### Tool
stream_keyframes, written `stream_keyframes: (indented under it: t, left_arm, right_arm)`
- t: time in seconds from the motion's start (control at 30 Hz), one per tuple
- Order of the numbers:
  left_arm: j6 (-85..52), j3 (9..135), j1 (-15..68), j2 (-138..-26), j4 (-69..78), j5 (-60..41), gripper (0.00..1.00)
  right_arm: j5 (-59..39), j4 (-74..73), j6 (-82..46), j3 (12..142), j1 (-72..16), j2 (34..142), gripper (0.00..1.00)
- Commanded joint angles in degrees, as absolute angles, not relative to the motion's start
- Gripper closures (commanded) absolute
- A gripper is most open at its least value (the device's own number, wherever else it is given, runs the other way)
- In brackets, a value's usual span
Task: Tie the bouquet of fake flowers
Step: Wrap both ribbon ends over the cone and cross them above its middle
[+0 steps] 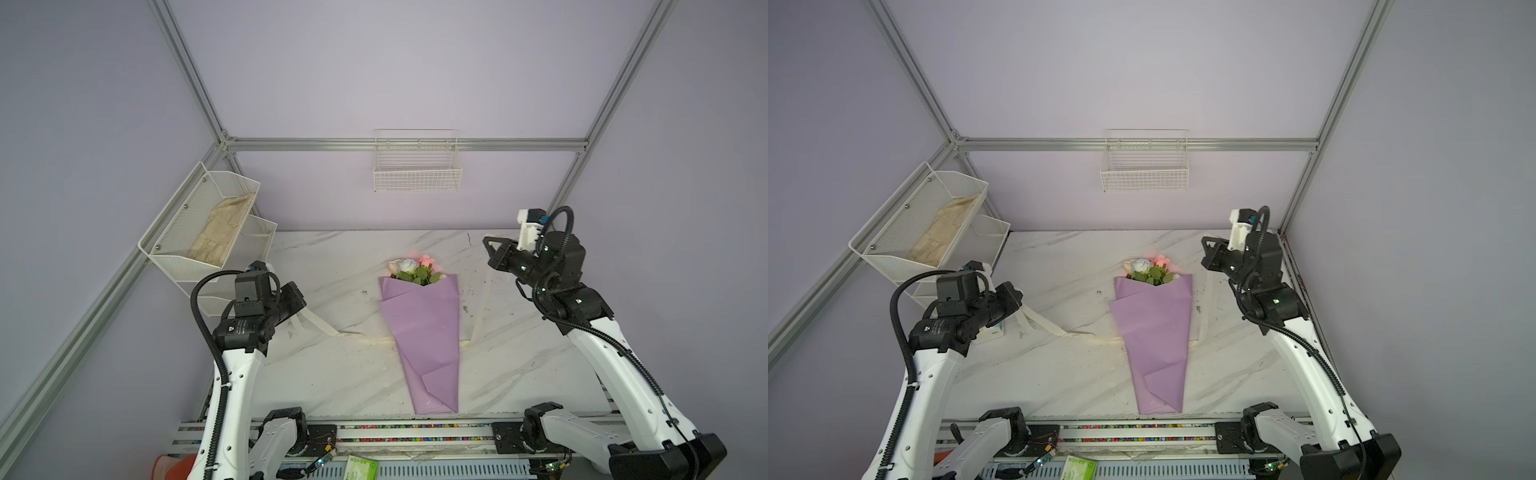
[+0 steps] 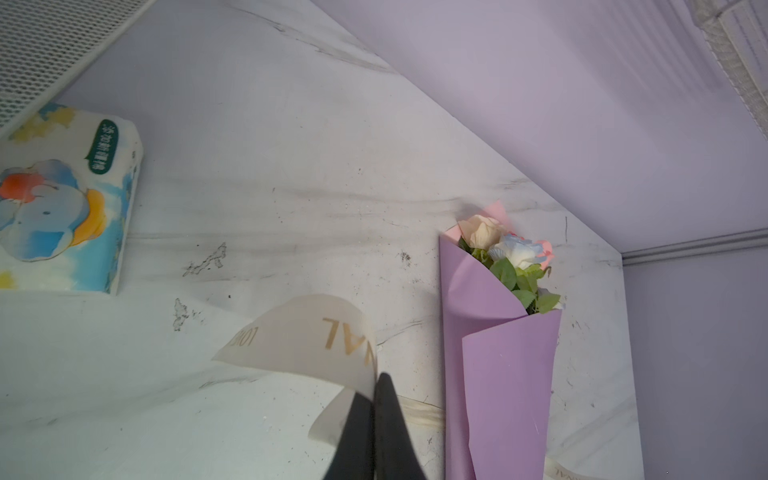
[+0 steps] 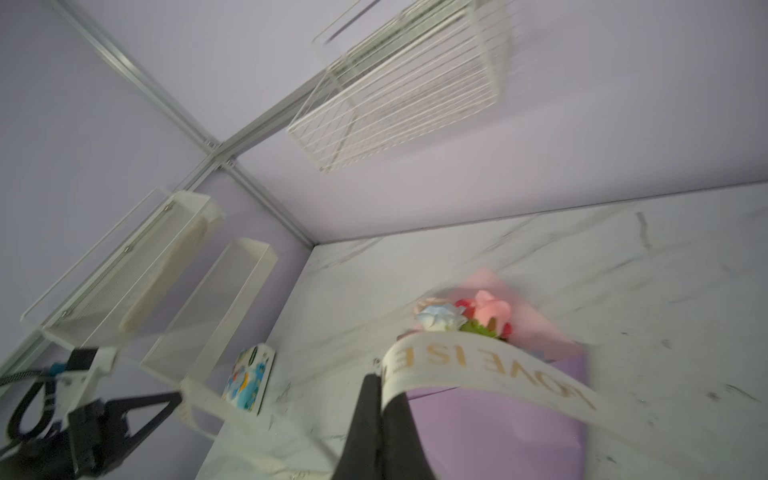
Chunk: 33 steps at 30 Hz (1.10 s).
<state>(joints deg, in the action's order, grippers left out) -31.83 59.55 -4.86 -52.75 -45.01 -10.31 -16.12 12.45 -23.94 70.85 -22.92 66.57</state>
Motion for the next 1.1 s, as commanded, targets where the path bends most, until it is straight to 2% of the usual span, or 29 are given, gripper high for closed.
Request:
stream_keyframes:
  t: [0.0,0.17,0.27,0.37,0.47,0.57,0.6,0.7,0.83,0.93,1.07]
  left_arm:
    - [-29.2,59.8,-2.9,-50.5,-40.9,-9.9,1.0]
    - [-29.2,58.2,-2.5,-47.6,-38.9,-10.2,1.0]
    - [-27.2,56.9,-2.4,-45.6,-38.6,-10.9,1.0]
    - [-25.1,55.2,-2.4,-43.0,-37.5,-12.9,1.0]
    - [-22.8,53.7,-2.4,-40.6,-36.1,-14.9,1.0]
    - [-20.3,53.4,-2.4,-39.2,-36.0,-16.8,1.0]
    - [-19.4,53.3,-2.4,-38.9,-36.0,-17.5,1.0]
    - [-16.5,53.8,-2.4,-38.9,-34.9,-21.5,1.0]
    - [-15.2,56.8,-1.6,-42.8,-32.1,-28.6,1.0]
    - [-13.5,60.8,2.7,-48.7,-31.0,-33.5,1.0]
    - [-9.1,66.9,13.2,-58.0,-31.0,-34.1,1.0]
  right_arm:
    - [-15.7,14.3,-20.8,76.4,-35.4,76.1,1.0]
    - [-12.2,14.9,-19.9,87.5,-50.4,93.1,1.0]
    - [-12.2,19.2,-18.7,94.3,-54.4,102.4,1.0]
    - [-14.7,19.3,-17.7,96.0,-56.6,108.1,1.0]
    - [-16.3,19.0,-18.4,97.1,-57.0,112.0,0.96]
    - [-18.9,20.9,-15.7,99.4,-57.4,115.6,0.86]
    - [-19.3,22.0,-14.5,100.1,-57.3,116.2,0.8]
    - [-18.8,25.8,-10.3,100.4,-57.4,114.4,0.6]
    - [-11.5,19.3,-9.4,89.8,-57.1,102.7,0.44]
    - [-6.3,12.7,-9.5,80.8,-55.8,93.7,0.44]
    - [-1.9,4.1,-11.1,68.5,-50.9,82.0,0.5]
